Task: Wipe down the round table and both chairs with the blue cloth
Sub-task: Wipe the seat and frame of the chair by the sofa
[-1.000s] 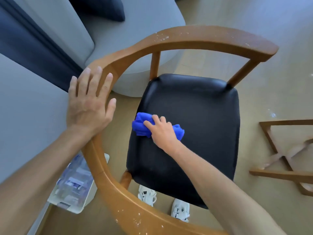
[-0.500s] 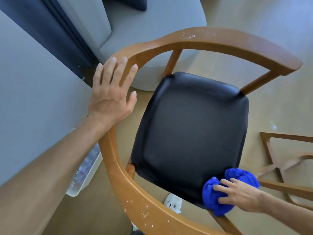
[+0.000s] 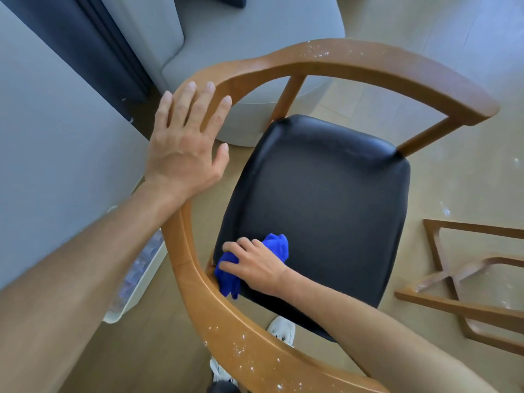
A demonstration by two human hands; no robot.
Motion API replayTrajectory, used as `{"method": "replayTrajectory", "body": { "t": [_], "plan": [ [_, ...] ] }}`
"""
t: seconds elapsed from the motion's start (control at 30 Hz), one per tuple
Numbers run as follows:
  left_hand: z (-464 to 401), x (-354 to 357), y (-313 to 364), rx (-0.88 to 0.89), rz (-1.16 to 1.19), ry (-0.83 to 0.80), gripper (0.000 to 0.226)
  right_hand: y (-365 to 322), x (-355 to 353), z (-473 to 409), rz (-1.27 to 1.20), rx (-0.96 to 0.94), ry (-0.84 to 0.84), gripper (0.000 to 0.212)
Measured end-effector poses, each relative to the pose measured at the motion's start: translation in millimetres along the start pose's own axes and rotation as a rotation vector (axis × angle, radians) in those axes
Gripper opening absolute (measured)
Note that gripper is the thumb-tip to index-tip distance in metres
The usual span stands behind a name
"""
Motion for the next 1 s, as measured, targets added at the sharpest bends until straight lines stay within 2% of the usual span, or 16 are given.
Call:
{"method": "replayTrajectory", "body": {
  "t": [0.1,0.2,0.27,0.4,0.47,0.53,0.63,0.67,0.77,0.83,1.0],
  "plan": [
    [-1.7,-0.6,0.9,0.02,0.015,0.021,0.064,-2.9,21.2,0.9,0.076,-0.043,-0.096,0.04],
    [-0.8,-0.8,-1.3,0.022,0.043,0.021,0.064,-12.7,73.4,73.9,0.193,-0.218,-0.26,0.035],
    [1.0,-1.9,-1.7,0.013,0.043,0.027,0.064,1.5,102.7,131.0,0.203,-0.271,-0.396,0.031],
    [-1.1,-2.4,1.8,0.026,0.051,0.014,0.065,60.9,146.0,224.3,-0.011,-0.131,-0.667,0.038],
    [-0.1,-3.3,0.7,0.02,0.05,0.021,0.065,74.9,151.7,234.7,-0.036,-0.056,-0.718,0.039],
    [1.4,-3.5,1.0,0.014,0.051,0.026,0.064,73.9,140.3,222.6,-0.067,-0.016,-0.662,0.036],
    [1.5,-4.0,0.9,0.014,0.06,0.032,0.064,78.0,89.2,186.8,-0.087,0.089,-0.284,0.036],
    [1.4,-4.2,1.5,0.02,0.059,0.032,0.064,85.7,71.6,176.0,-0.144,0.169,-0.164,0.037],
    [2.8,-3.0,1.7,0.025,0.052,0.025,0.063,116.4,44.7,144.1,-0.368,0.482,-0.002,0.041],
    [3.2,-2.4,2.3,0.02,0.036,0.021,0.061,127.8,38.7,132.3,-0.397,0.621,0.027,0.041],
    [4.5,-9.3,11.0,0.079,-0.025,0.066,0.052,128.4,54.6,131.1,-0.499,0.646,-0.152,0.046]
  ]
}}
Point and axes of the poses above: each hand's wrist, its own z-axis away from the middle knuckle, its own x-axis out of the palm, y = z × x, the point moved 10 cm from there along -z, towards the middle knuckle, and after that the axes turned 13 degrees about -y, right-handed, at the moved point
